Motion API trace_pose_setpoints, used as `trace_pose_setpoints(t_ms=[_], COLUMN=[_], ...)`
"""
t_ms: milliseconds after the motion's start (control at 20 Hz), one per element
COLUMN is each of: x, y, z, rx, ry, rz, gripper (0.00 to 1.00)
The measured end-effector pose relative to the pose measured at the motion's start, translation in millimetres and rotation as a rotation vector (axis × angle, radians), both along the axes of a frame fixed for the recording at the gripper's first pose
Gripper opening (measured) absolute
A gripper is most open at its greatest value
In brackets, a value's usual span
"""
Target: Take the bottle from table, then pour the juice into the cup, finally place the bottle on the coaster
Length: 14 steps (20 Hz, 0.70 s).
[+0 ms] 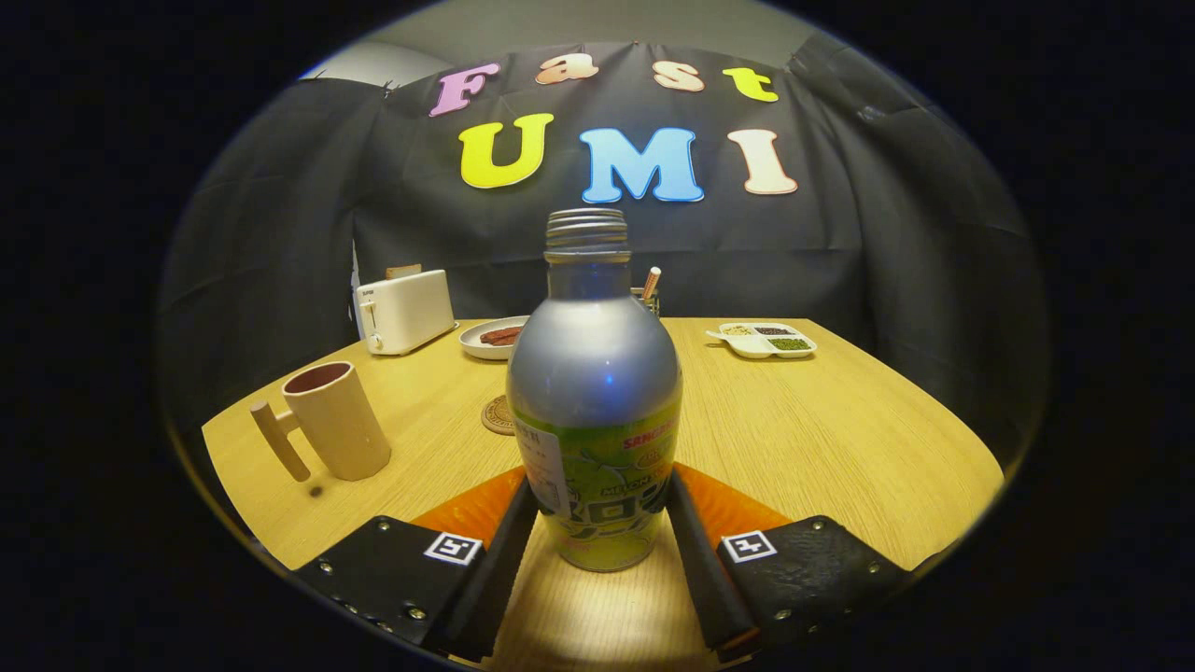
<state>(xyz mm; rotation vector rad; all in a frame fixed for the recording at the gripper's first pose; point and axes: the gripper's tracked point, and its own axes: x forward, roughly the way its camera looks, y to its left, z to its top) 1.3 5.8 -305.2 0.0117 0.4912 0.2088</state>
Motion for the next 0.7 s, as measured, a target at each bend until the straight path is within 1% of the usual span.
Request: trace_pose_setpoints(t_ms=[50,100,300,700], x=[0,0,1,4], y=[-1,-2,1,19], z=[1,1,8,39], rx=[-0.004,-0.004,-0.011,-0.12], ry=[0.003,0.009,0.02,-0.02], rz=[-0.004,-0.004,0.009,0.075], gripper=[0.78,0.76,0.76,0.76])
